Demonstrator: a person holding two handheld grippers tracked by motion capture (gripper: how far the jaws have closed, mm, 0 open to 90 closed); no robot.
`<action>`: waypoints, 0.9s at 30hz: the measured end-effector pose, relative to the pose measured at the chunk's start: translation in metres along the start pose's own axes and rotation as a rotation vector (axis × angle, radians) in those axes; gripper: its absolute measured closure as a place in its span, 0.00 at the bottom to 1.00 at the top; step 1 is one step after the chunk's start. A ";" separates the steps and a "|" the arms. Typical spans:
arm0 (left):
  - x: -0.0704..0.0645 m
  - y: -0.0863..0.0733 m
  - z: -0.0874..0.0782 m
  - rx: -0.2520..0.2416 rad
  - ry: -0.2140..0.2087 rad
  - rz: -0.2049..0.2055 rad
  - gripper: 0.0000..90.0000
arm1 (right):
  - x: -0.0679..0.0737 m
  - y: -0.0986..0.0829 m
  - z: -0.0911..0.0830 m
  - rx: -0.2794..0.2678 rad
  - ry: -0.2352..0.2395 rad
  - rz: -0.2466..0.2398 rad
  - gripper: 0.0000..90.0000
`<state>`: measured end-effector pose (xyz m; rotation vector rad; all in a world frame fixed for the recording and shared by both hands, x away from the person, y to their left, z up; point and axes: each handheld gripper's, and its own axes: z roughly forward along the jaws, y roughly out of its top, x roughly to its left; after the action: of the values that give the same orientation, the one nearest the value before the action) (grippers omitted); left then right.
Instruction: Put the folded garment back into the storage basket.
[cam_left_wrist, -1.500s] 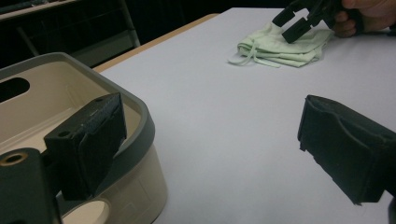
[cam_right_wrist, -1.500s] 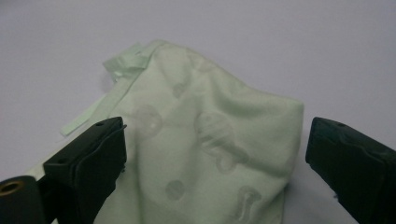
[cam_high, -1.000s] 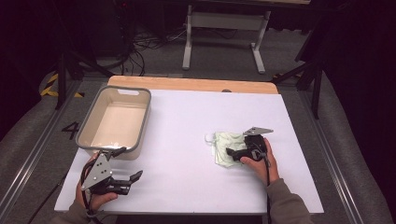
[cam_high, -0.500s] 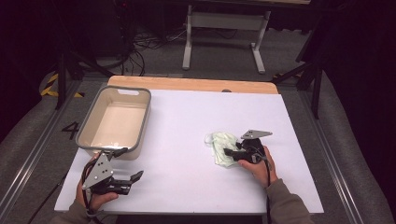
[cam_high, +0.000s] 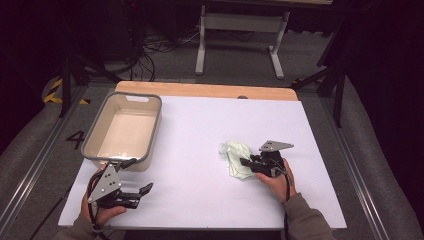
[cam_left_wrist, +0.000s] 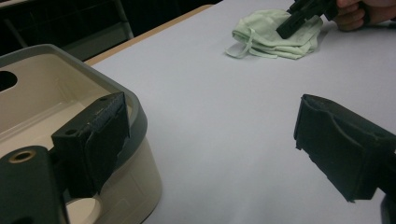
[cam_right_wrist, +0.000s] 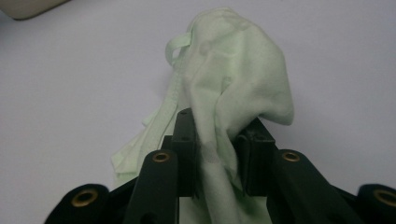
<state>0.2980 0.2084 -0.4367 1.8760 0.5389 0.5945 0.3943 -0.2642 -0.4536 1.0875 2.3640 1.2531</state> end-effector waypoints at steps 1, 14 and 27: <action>0.000 0.000 0.000 -0.003 0.001 -0.009 0.13 | 0.000 0.000 0.000 0.000 0.000 0.000 0.80; 0.000 0.001 -0.001 -0.006 0.004 0.006 0.13 | 0.002 0.002 -0.017 -0.106 -0.011 -0.008 0.80; 0.000 0.001 -0.002 -0.005 0.003 0.009 0.13 | 0.004 0.005 -0.026 -0.164 -0.031 -0.022 0.80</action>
<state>0.2970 0.2091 -0.4354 1.8738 0.5311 0.6044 0.3803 -0.2750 -0.4341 1.0195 2.2007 1.3844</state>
